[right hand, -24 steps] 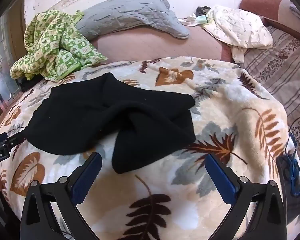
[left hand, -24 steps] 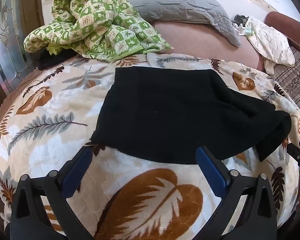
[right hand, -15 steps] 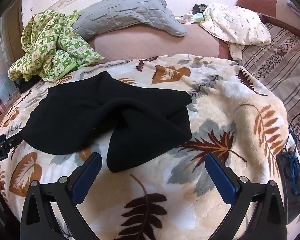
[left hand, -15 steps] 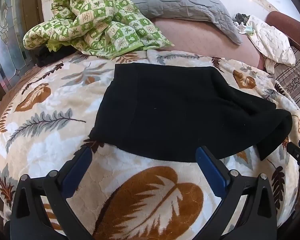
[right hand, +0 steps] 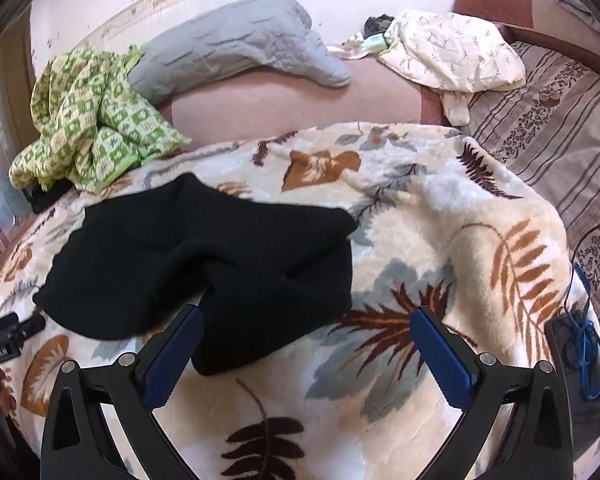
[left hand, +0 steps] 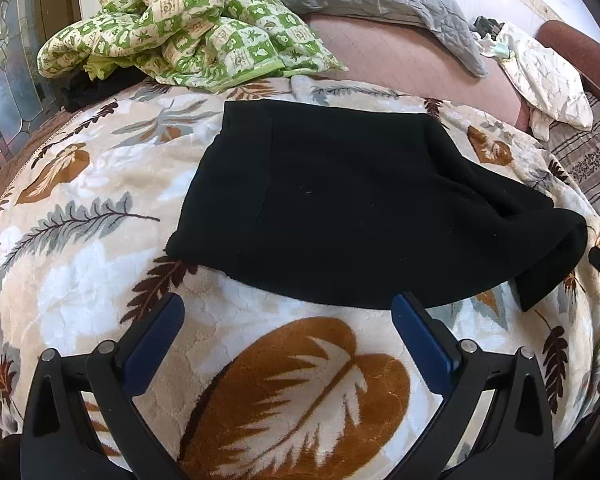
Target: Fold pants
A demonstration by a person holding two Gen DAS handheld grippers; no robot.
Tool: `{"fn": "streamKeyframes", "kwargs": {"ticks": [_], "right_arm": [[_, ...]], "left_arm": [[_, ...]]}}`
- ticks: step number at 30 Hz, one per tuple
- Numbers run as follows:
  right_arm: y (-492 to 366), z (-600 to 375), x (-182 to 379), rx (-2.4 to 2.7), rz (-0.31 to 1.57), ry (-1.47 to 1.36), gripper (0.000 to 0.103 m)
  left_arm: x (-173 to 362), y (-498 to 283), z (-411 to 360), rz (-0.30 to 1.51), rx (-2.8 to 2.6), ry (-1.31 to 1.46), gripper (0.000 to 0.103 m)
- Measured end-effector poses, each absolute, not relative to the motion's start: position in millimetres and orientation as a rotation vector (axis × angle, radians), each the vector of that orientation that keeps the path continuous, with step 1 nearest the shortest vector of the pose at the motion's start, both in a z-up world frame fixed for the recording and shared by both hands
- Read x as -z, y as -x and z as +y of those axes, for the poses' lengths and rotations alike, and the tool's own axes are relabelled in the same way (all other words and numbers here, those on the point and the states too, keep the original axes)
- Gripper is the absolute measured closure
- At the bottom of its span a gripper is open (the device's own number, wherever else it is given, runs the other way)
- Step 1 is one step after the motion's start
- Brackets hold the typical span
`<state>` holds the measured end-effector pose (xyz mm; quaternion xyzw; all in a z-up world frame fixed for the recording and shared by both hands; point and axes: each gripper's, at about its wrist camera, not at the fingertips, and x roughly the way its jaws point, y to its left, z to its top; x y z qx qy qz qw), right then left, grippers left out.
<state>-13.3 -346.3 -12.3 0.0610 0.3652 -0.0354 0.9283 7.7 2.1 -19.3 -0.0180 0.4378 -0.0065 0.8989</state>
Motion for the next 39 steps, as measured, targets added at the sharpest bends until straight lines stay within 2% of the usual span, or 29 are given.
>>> {"fn": "streamKeyframes", "kwargs": {"ticks": [14,39], "right_arm": [[-14,-368,-3,0.107,0.727,-0.140,0.001],[5,-332,2,0.048,0.731,-0.126,0.001]], "left_arm": [[23,-12,4,0.912,0.013,0.033,0.000],[12,-13,2,0.886,0.036,0.055,0.000]]}}
